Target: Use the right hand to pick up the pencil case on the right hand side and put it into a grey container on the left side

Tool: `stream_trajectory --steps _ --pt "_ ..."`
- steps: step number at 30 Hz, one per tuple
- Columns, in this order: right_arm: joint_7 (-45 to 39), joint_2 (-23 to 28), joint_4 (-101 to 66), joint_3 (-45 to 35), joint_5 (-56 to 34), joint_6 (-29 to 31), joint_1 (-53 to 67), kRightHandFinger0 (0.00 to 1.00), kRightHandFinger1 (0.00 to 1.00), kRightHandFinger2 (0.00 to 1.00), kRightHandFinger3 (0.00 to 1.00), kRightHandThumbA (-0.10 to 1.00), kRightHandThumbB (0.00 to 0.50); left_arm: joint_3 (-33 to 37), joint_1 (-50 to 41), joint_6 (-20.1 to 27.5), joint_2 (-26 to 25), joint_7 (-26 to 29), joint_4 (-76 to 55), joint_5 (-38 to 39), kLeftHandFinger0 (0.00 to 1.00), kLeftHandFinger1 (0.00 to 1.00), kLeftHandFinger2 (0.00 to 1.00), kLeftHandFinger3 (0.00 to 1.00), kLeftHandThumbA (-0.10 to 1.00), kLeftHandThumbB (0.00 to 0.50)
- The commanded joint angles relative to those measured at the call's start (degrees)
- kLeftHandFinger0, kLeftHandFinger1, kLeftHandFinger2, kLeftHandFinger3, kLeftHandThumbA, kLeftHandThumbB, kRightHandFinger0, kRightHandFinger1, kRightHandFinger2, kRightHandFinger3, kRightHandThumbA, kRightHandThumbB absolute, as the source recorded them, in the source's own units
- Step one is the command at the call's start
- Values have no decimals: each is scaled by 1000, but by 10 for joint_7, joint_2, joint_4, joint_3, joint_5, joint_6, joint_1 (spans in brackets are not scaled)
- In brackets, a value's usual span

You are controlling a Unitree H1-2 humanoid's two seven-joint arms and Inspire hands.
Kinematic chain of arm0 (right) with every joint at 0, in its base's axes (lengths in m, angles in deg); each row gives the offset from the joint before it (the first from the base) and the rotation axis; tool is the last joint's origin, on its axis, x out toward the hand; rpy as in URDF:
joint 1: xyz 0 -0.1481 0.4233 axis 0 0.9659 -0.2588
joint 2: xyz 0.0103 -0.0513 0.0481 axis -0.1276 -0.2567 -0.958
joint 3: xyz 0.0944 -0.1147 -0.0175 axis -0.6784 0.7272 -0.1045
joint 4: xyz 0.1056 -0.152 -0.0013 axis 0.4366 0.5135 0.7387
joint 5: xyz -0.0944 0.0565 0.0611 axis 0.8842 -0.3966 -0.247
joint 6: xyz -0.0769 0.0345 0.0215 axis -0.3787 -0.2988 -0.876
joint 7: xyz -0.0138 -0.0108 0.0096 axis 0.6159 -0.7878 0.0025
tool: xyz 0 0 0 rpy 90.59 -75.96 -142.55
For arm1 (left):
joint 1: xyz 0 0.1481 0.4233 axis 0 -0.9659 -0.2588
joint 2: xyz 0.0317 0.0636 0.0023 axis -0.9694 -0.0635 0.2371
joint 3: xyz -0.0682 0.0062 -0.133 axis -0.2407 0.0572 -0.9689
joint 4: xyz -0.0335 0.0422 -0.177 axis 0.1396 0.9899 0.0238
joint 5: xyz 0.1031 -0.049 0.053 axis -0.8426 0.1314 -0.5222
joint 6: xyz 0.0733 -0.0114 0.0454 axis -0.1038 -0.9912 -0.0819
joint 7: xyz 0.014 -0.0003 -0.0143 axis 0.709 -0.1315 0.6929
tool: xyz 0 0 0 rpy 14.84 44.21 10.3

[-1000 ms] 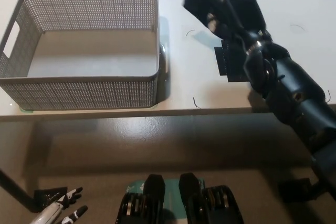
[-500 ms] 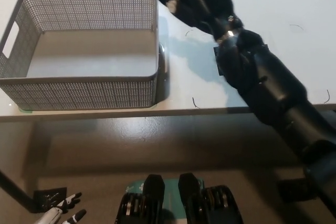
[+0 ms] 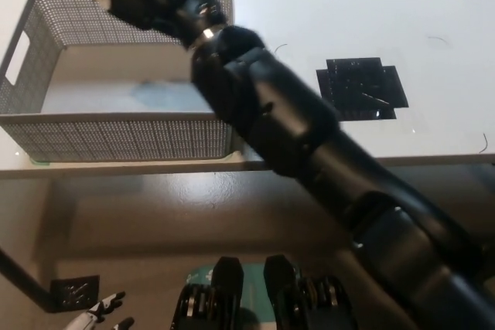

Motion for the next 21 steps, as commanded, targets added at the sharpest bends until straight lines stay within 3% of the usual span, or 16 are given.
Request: stream_trajectory --steps 1,2,4,8,9,10,11,12,13,15,16,18,19,20,21 --pt "34 -12 14 1 15 17 -47 0 1 388 102 -100 255 4 -1 -25 -2 -18 -15 9 1000 1000 1000 1000 916 279" --pt "39 -15 25 3 17 17 -51 0 0 391 34 -100 253 4 4 -20 0 -19 -7 12 1000 1000 1000 1000 907 279" --pt "45 -14 40 3 16 22 -53 0 0 449 3 -100 258 6 8 -18 2 -13 -7 3 1000 976 1000 1000 896 279" --pt "48 -13 78 -1 6 37 -52 0 56 568 33 -100 233 6 4 -12 -2 -5 -26 -7 999 942 967 1000 870 250" --pt "49 -12 83 -1 5 39 -51 0 72 572 97 -100 234 5 3 -10 -3 -7 -26 -4 985 930 957 1000 860 243" --pt "44 -9 90 -2 3 35 -50 0 80 507 306 -100 261 5 5 -10 -3 -14 -24 4 980 931 956 1000 859 249" --pt "51 -9 99 -3 2 37 -50 0 17 358 285 -100 264 4 5 -16 -3 -15 -27 3 970 924 950 1000 864 254" --pt "49 -7 106 -3 2 33 -50 0 3 321 312 -100 264 4 5 -19 -2 -16 -27 3 963 914 938 1000 858 243" --pt "44 -4 109 -3 2 26 -50 0 0 222 405 -100 268 4 5 -19 -2 -13 -27 0 948 898 918 1000 853 242" --pt "46 0 120 -6 -3 34 -49 0 0 151 340 -100 250 4 2 -21 -2 -12 -35 -1 940 891 911 1000 865 269" --pt "47 1 124 -7 -5 38 -50 0 0 170 236 -100 226 5 2 -18 -3 -10 -36 -5 930 883 903 1000 896 268" --pt "42 3 135 -15 -12 34 -52 0 34 304 206 -39 213 6 8 -7 -8 -13 -29 -4 927 882 899 1000 910 281" --pt "38 4 136 -17 -15 33 -51 32 97 352 354 170 241 5 10 -5 -8 -14 -26 -3 924 881 899 1000 923 296" --pt "14 9 126 -16 -17 29 -45 334 478 698 878 568 316 7 9 -2 -8 -11 -24 -5 910 872 893 1000 956 313" --pt "-22 11 117 -18 -25 21 -42 639 808 1000 1000 708 344 7 8 -3 -7 -11 -25 -6 909 872 893 1000 959 313"
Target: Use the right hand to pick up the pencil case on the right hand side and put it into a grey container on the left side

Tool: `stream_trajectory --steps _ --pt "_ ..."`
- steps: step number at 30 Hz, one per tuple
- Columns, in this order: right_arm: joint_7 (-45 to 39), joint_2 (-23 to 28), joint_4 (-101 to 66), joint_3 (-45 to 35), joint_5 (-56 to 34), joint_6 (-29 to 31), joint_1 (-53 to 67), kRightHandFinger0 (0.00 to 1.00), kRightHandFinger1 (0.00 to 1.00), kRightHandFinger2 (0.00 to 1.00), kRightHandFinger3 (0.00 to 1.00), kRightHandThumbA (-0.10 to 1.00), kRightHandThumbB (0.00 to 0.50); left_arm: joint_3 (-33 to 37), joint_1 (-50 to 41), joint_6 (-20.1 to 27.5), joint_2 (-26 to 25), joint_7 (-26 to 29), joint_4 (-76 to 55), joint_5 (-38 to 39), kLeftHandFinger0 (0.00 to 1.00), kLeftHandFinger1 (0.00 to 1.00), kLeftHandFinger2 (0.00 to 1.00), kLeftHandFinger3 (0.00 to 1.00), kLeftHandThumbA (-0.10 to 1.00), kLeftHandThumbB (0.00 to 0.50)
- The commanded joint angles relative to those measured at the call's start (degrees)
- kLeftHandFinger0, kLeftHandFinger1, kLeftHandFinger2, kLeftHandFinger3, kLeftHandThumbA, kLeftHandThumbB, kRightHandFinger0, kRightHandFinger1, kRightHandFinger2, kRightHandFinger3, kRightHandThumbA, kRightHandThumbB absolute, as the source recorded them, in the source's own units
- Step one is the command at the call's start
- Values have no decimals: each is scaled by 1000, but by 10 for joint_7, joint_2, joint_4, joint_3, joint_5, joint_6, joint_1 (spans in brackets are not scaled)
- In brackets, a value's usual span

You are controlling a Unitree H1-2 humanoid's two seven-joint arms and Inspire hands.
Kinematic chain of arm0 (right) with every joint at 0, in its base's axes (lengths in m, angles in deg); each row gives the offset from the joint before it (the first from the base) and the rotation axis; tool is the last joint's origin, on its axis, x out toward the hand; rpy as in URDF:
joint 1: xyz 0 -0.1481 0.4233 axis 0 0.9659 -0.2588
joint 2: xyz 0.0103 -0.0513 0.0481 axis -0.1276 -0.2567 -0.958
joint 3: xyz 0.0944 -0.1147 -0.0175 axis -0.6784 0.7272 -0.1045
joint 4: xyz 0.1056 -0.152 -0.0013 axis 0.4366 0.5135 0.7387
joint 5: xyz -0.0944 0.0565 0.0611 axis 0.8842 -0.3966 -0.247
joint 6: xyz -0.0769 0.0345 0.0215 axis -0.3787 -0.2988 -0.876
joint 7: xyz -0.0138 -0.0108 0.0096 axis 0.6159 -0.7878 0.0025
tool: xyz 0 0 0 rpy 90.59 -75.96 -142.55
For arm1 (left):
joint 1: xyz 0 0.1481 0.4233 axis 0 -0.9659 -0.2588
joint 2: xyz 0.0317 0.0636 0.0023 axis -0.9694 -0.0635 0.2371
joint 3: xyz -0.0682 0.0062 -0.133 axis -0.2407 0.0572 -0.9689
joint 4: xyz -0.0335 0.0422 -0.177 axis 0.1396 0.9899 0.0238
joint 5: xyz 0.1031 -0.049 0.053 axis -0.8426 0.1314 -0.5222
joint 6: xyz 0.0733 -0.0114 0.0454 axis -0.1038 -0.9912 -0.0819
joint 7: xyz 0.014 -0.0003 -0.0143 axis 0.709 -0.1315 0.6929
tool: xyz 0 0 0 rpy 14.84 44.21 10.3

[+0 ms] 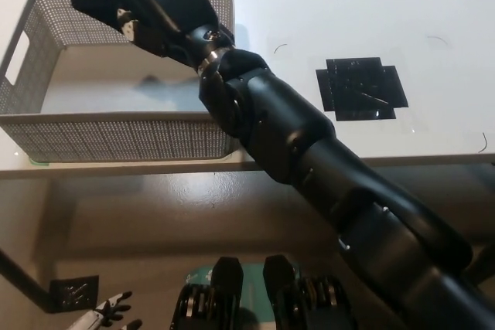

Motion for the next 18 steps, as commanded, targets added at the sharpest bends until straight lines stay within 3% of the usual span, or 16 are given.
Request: stream_trajectory --steps 1,2,3,9,11,18 --pt "-54 11 -24 -13 -25 2 -32 807 967 1000 1000 762 359 2 4 10 -9 0 -8 -3 908 872 893 1000 959 314" --pt "-95 13 -33 -15 -35 -5 -30 1000 1000 1000 1000 877 407 1 4 7 -8 -4 -8 4 909 874 897 1000 947 297" --pt "-108 16 -41 -8 -31 -4 -22 1000 1000 1000 1000 1000 458 2 -1 12 -7 0 -8 0 905 870 891 1000 935 291" --pt "-175 26 -97 -8 -39 -39 9 1000 1000 1000 1000 1000 465 3 -9 -1 -10 -5 -19 -3 936 882 893 1000 926 296" --pt "-186 34 -113 -10 -37 -47 17 1000 1000 1000 1000 1000 455 7 -3 -2 -10 -7 -17 -7 941 888 905 1000 959 321" --pt "-210 55 -155 -9 -26 -73 38 1000 1000 1000 1000 1000 447 13 9 -9 -12 -13 -23 -11 948 900 918 1000 918 266"
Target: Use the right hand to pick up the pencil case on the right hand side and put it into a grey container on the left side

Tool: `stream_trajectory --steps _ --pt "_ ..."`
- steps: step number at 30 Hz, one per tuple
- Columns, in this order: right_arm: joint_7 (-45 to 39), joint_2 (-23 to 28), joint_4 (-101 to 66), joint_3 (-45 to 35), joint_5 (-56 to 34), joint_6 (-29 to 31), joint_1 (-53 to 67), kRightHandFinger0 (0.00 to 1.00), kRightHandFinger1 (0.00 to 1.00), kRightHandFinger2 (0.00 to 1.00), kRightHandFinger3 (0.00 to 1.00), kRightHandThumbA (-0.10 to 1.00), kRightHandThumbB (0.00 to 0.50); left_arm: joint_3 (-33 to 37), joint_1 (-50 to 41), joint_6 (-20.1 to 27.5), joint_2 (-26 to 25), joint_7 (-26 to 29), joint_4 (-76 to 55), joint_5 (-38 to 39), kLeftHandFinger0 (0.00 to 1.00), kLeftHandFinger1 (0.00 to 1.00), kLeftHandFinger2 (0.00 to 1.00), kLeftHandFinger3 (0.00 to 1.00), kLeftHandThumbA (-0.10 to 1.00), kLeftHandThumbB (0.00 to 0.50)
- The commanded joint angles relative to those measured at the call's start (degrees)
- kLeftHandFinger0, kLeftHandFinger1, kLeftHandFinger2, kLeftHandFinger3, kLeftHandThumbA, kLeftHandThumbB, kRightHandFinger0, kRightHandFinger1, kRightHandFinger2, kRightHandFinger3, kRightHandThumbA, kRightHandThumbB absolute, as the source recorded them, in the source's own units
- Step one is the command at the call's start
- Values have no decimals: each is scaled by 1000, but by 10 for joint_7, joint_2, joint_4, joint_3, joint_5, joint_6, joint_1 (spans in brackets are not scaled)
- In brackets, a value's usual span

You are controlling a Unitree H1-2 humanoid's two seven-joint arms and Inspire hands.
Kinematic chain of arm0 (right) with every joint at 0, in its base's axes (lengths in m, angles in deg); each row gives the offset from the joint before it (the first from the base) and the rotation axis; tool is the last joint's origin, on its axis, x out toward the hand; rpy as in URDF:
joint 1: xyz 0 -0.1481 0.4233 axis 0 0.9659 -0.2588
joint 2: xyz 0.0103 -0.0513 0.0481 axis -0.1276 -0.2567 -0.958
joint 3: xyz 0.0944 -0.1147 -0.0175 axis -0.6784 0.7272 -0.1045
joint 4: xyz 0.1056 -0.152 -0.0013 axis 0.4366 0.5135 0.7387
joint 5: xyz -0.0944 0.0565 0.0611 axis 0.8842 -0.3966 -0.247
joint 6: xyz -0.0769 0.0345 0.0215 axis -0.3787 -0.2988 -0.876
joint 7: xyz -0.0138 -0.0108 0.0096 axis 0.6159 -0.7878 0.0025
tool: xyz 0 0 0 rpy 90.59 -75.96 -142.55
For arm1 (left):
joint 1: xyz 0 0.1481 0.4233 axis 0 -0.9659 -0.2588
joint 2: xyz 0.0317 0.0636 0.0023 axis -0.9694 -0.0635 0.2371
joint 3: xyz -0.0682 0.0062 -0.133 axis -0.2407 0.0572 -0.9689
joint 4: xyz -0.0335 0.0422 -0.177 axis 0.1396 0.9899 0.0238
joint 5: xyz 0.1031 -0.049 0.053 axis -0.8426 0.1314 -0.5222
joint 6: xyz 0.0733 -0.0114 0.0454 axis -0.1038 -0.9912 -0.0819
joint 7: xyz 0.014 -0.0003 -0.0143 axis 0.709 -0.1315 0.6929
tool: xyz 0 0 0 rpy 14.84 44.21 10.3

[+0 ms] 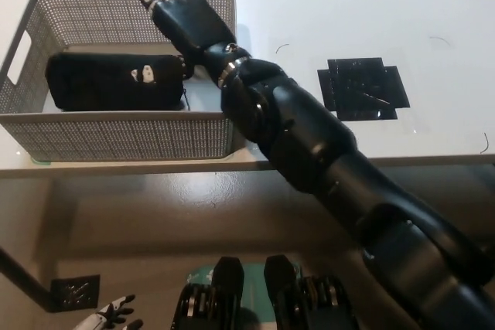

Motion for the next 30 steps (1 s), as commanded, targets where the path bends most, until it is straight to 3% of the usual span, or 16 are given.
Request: stream_trajectory --steps 1,6,7,10,11,13,16,21,22,23,25,28,30 --pt "-40 15 -34 -6 -5 -26 -21 1000 1000 1000 1000 1000 451 4 11 -4 -11 -10 -16 -3 933 893 918 1000 904 255" --pt "-50 29 -77 -22 -22 -26 -6 1000 1000 1000 1000 1000 451 3 11 -22 -11 -20 -20 4 940 909 938 1000 922 274" --pt "-51 37 -104 -37 -35 -24 4 1000 1000 1000 1000 1000 417 3 11 -21 -12 -22 -21 5 934 905 945 1000 903 238" --pt "-51 45 -158 -76 -67 -13 22 1000 1000 1000 1000 1000 414 6 13 6 -18 -18 -14 0 915 891 943 1000 865 191" --pt "-50 47 -182 -95 -87 -3 32 1000 1000 1000 1000 1000 434 4 13 1 -17 -12 -12 -5 921 893 938 1000 858 212" --pt "-53 48 -222 -115 -100 -7 47 1000 1000 1000 1000 1000 424 3 12 6 -16 -11 -5 -1 911 884 921 1000 864 251" --pt "-73 36 -344 -161 -157 -36 100 1000 1000 1000 1000 1000 432 7 1 30 -22 -6 0 -7 901 873 893 1000 922 278" --pt "-101 22 -506 -195 -219 -90 180 1000 1000 1000 1000 1000 465 9 -31 32 -26 4 -13 -21 910 877 895 1000 985 279" --pt "-105 22 -528 -197 -226 -100 190 1000 1000 1000 1000 1000 493 8 -35 35 -25 7 -12 -22 900 871 892 1000 977 285" --pt "-104 23 -564 -206 -234 -112 201 1000 1000 1000 1000 1000 458 5 -32 30 -24 6 -13 -20 898 870 890 1000 975 287" --pt "-104 23 -612 -216 -263 -113 221 1000 1000 1000 1000 1000 441 1 -32 21 -24 -1 -15 -9 873 848 876 999 958 309" --pt "-106 28 -691 -233 -324 -123 272 1000 1000 1000 1000 1000 429 0 -30 23 -23 -3 -7 -4 872 847 886 996 934 305" --pt "-101 33 -737 -242 -351 -129 309 1000 1000 1000 1000 1000 459 2 -30 24 -21 -1 -7 -10 868 843 881 989 914 293"
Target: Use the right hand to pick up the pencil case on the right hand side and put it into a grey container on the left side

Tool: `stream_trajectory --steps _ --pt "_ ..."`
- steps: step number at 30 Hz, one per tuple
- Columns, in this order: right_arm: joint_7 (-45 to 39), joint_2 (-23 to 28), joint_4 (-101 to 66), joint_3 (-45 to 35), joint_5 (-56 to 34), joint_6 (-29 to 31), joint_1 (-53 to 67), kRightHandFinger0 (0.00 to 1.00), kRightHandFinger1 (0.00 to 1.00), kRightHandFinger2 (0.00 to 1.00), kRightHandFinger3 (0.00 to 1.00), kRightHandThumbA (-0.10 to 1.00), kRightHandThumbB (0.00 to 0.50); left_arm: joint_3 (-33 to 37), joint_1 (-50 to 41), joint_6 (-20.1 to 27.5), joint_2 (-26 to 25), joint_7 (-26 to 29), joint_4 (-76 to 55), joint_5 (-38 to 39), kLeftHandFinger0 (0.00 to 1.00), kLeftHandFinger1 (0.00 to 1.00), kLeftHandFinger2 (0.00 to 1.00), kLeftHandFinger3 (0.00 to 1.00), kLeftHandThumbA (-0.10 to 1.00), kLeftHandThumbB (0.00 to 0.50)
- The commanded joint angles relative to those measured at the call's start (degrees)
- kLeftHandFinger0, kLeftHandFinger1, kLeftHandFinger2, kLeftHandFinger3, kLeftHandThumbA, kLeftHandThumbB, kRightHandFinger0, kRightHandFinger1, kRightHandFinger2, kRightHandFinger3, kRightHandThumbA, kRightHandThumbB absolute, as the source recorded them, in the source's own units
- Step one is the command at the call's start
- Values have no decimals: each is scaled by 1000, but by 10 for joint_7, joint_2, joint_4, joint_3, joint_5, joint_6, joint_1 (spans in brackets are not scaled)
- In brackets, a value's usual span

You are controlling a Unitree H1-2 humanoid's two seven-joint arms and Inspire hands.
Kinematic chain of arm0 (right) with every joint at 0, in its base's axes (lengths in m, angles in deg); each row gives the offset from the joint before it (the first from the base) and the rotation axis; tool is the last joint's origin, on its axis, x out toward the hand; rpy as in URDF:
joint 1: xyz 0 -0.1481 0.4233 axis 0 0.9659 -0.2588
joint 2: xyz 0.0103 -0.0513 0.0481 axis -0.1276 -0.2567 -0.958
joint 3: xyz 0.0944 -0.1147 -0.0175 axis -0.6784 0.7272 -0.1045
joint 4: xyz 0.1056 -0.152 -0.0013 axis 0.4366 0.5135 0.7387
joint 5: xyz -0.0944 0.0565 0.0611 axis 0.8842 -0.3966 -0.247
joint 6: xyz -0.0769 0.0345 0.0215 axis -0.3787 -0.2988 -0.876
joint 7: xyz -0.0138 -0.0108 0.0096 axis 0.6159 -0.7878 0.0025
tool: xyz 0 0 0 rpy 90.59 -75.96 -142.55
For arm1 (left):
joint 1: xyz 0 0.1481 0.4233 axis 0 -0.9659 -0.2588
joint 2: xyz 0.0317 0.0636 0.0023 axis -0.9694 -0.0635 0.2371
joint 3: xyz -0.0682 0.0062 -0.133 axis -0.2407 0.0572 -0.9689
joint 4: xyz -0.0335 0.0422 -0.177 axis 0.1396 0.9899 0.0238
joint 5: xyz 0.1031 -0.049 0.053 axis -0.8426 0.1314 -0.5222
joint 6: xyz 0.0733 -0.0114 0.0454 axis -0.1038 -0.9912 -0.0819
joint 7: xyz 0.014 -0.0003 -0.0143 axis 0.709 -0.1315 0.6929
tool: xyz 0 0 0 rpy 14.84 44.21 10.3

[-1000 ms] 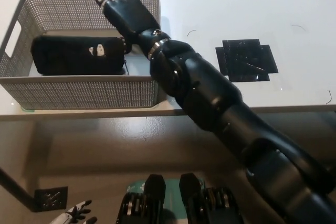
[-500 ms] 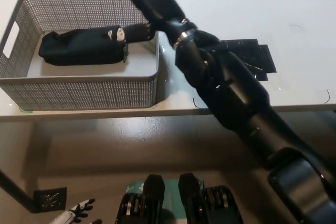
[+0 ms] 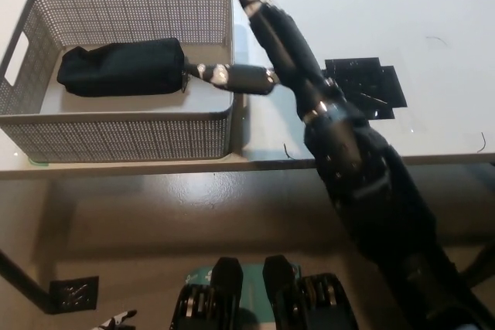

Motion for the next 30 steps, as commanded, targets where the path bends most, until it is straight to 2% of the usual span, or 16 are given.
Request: stream_trajectory --steps 1,2,3,4,5,7,12,15,22,23,26,28,30 --pt "-35 -6 -338 -102 -233 -79 66 1000 1000 1000 1000 1000 462 -1 -12 28 -20 9 -13 -6 869 844 881 989 912 293" --pt "-29 0 -373 -108 -251 -78 96 1000 1000 1000 1000 1000 465 -1 -10 30 -19 13 -10 -9 870 846 881 988 911 296" --pt "-26 3 -385 -109 -256 -73 108 1000 1000 1000 1000 1000 493 -1 -11 31 -19 13 -9 -7 870 846 880 987 909 297" --pt "-23 5 -397 -109 -258 -68 122 1000 1000 1000 1000 1000 458 -2 -12 31 -18 13 -9 -6 869 846 880 987 906 296" --pt "-20 13 -425 -112 -264 -68 150 1000 1000 1000 1000 1000 469 -3 -12 25 -18 15 -10 -9 871 849 887 990 914 305" --pt "-24 37 -459 -112 -281 -56 194 1000 1000 1000 1000 1000 448 -3 -14 26 -18 18 -9 -11 867 849 891 992 913 288" --pt "-13 76 -488 -129 -298 -5 291 1000 1000 1000 1000 1000 451 -7 -13 33 -14 26 1 -8 866 846 887 991 904 288" --pt "-10 96 -462 -145 -293 32 339 1000 1000 1000 1000 1000 454 -13 -13 36 -11 28 4 2 870 842 881 997 937 311" --pt "-23 114 -370 -176 -326 78 467 1000 1000 1000 1000 1000 462 -26 -23 44 -7 43 10 10 937 892 938 1000 960 261" --pt "-25 115 -347 -180 -328 91 483 1000 1000 1000 1000 1000 444 -29 -25 47 -6 44 10 13 929 885 934 1000 953 254" --pt "-37 127 -283 -187 -322 120 512 1000 1000 1000 1000 1000 392 -34 -21 60 -3 58 23 10 934 893 944 1000 1000 285" --pt "-45 131 -257 -188 -325 120 525 1000 1000 1000 1000 1000 394 -42 -22 73 1 70 30 12 933 895 945 1000 1000 308" --pt "-49 133 -227 -191 -329 135 529 1000 1000 1000 1000 1000 367 -48 -20 81 5 82 37 10 939 903 943 1000 1000 326"
